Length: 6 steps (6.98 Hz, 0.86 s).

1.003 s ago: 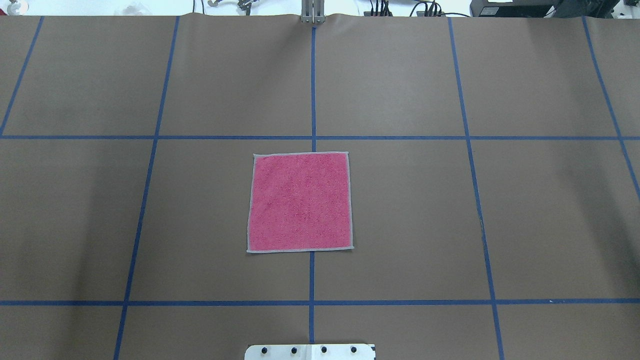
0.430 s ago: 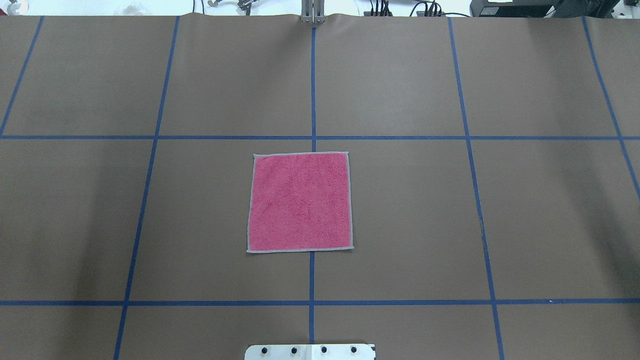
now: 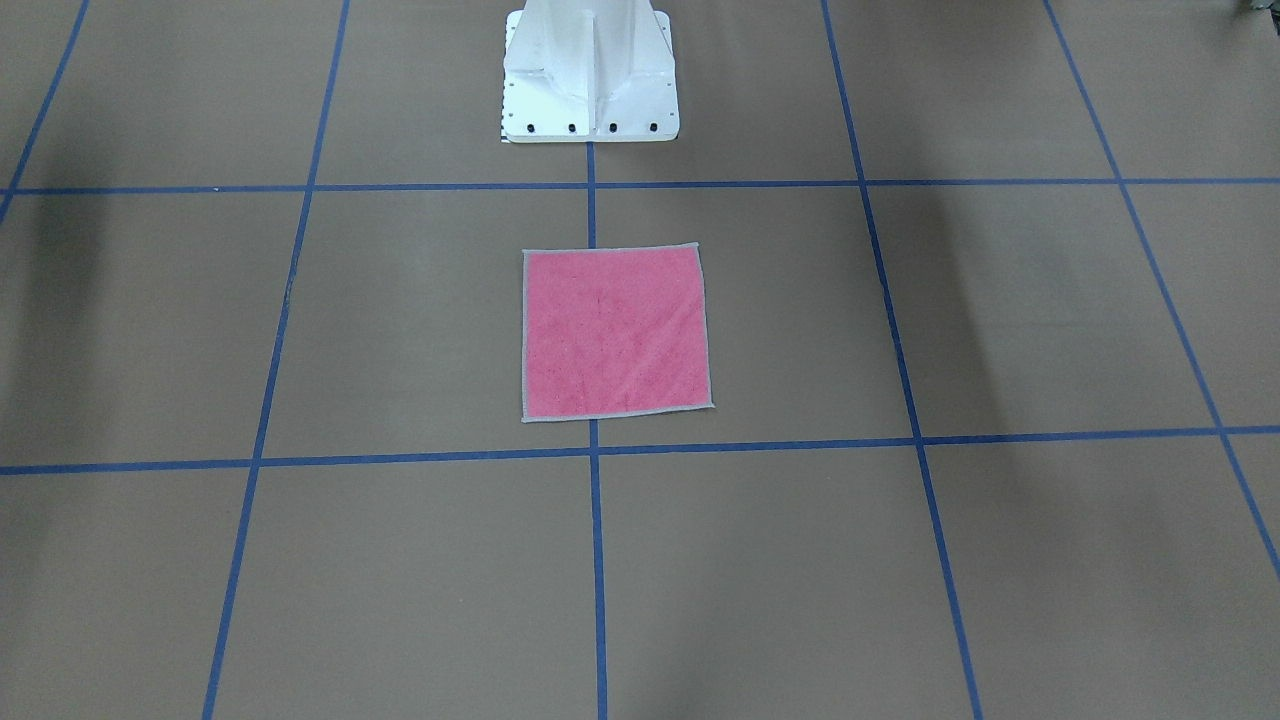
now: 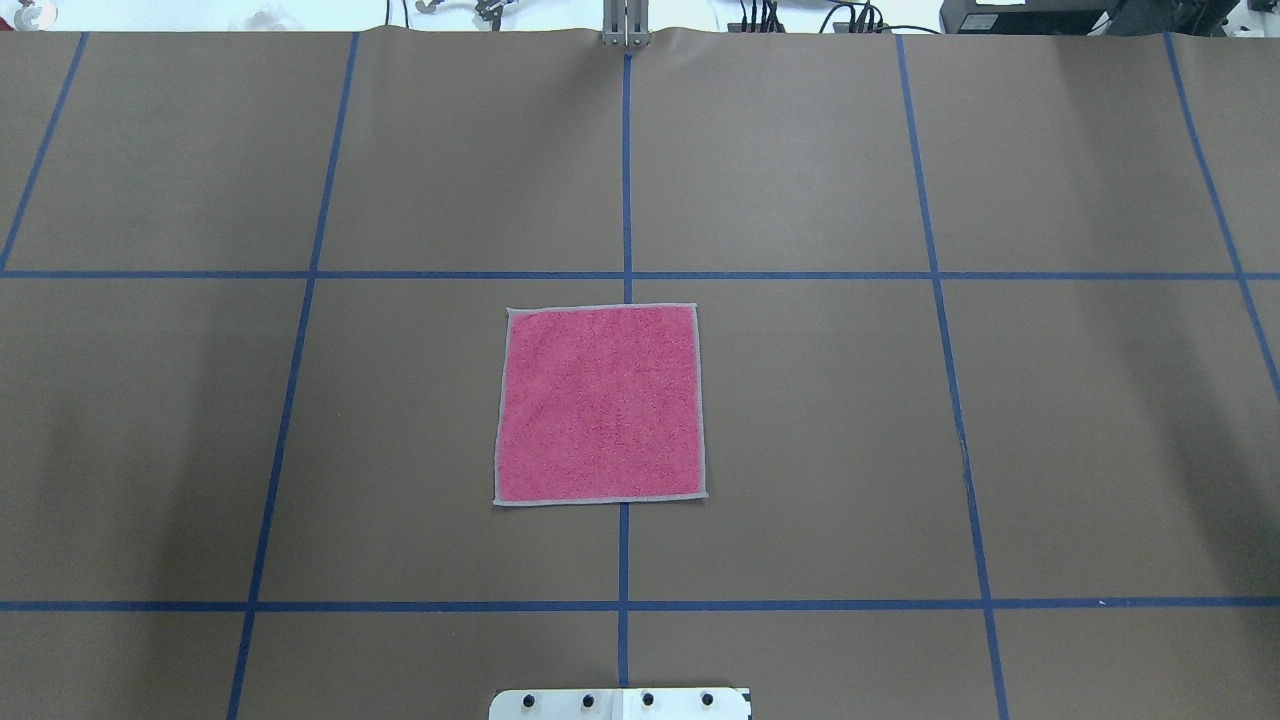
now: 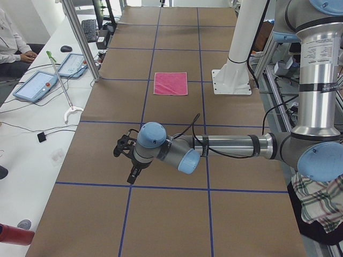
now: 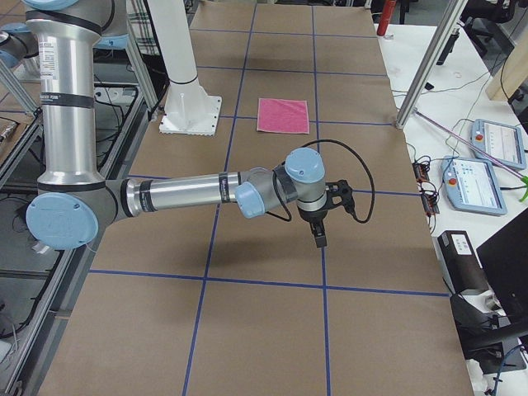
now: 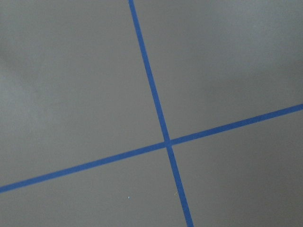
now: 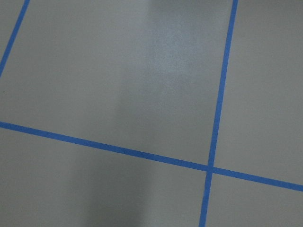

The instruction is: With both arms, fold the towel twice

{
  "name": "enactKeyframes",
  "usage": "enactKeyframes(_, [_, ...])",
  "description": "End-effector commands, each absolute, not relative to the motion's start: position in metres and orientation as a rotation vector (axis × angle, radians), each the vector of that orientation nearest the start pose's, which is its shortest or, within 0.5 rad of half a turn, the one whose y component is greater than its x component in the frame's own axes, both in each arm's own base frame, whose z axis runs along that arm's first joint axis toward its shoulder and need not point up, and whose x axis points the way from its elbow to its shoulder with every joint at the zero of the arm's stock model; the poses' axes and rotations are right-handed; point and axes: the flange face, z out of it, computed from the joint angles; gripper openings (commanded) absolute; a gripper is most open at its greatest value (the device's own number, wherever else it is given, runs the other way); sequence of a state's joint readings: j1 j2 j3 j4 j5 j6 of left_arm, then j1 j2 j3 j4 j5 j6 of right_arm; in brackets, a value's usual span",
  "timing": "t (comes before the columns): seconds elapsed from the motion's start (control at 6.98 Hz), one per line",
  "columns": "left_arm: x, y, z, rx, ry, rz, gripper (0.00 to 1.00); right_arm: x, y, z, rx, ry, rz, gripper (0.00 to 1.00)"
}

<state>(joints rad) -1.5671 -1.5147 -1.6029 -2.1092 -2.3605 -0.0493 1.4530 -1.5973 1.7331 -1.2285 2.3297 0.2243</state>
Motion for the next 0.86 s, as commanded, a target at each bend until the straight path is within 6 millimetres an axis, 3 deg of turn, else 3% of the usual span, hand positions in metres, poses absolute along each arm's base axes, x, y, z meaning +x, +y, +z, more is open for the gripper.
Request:
enactKeyframes(0.0, [-0.046,-0.49,0.583,0.588,0.856,0.176,1.0,-0.025,-0.501,0.528,0.374,-0.909,-0.06,1.0])
enactKeyframes(0.14, [-0.008,-0.5,0.562,0.545,0.927,0.158,1.0,-0.06,-0.501,0.512,0.359,-0.963,-0.03,1.0])
enactKeyframes(0.43, [0.048,-0.503,0.503,0.47,1.038,0.063,1.0,-0.127,-0.51,0.458,0.316,-1.044,0.077,1.0])
enactKeyframes(0.72, [0.099,-0.482,0.436,0.352,1.153,-0.106,1.0,-0.205,-0.484,0.399,0.279,-1.087,0.217,0.99])
